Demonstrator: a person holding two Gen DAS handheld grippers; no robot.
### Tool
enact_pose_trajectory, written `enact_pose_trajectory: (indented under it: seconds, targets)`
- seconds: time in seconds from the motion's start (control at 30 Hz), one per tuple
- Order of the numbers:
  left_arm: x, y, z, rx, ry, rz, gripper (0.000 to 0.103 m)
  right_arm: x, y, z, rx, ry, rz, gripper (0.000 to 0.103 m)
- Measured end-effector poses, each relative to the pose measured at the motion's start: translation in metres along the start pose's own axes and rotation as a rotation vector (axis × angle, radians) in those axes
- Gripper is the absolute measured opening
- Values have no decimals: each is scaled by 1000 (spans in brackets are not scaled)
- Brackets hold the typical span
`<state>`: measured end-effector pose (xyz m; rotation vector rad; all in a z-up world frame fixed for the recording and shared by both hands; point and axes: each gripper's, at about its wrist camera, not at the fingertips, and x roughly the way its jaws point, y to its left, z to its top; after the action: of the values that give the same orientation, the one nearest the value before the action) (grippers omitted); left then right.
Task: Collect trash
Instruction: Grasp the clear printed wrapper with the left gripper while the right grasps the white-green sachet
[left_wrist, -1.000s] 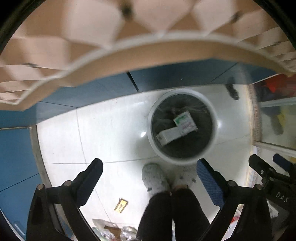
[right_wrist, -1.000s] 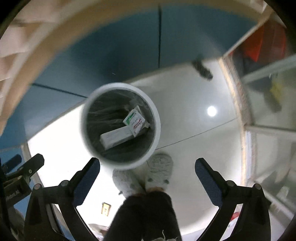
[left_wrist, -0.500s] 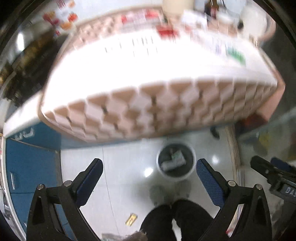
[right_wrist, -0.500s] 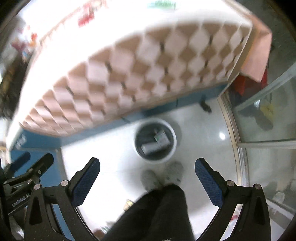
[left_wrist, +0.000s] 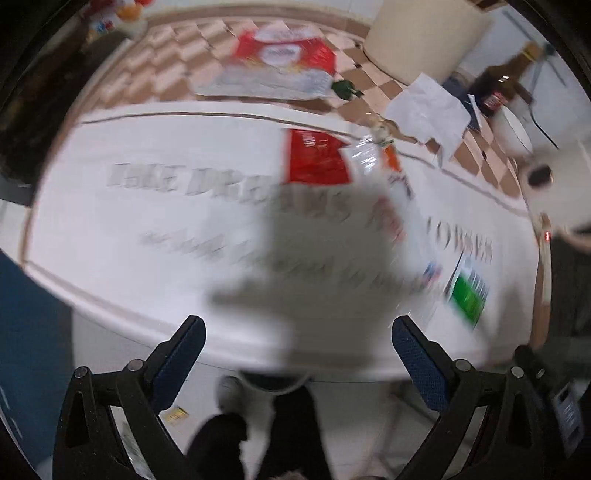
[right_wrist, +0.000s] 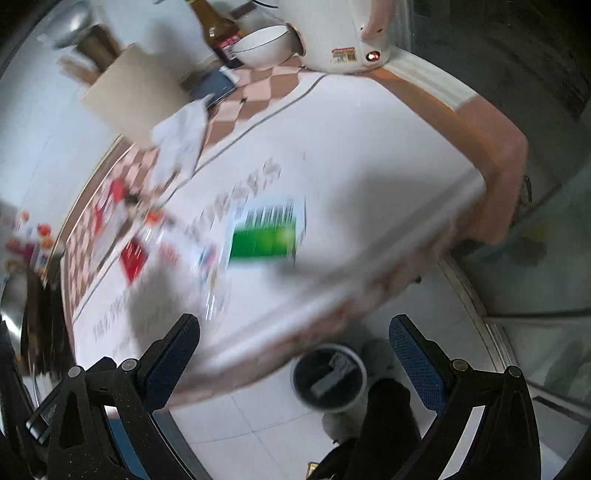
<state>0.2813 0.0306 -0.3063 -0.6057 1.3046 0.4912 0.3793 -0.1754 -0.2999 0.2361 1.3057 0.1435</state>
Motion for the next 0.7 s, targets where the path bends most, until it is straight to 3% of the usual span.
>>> enact_pose_trajectory:
  seconds: [0.1, 0.17, 0.2, 0.27, 0.33, 0.37, 0.4, 0.6, 0.67, 0.7]
  targets:
    - [33, -33, 33, -25, 61, -6, 102, 29, 3, 42, -16, 23, -13, 103]
    - [58, -57, 51, -17, 90, 15, 102, 50, 5, 61, -41, 39, -14, 93]
    - [65, -65, 57, -12, 93, 24, 100, 59, 6, 67, -47, 49, -9, 84]
    - [78, -82, 65, 18, 91, 77, 88, 75, 6, 77, -55, 73, -5, 81]
    - [76, -98, 66, 95, 31, 138, 68, 85, 7, 81, -68, 88, 15, 81]
    - [70, -103, 63, 131, 3, 132, 43, 88, 9, 82, -87, 92, 19, 81]
    - [67, -105, 60, 157, -8, 142, 3, 91, 11, 80, -104, 95, 22, 81]
    - [57, -73, 28, 234, -41, 259, 0, 101, 44, 61, -261, 59, -33, 82]
    - [50, -53, 16, 224, -44, 286, 0, 105, 60, 49, -343, 15, -89, 77]
    - [47, -47, 11, 217, -49, 293, 0, 106, 65, 44, -381, -12, -121, 64]
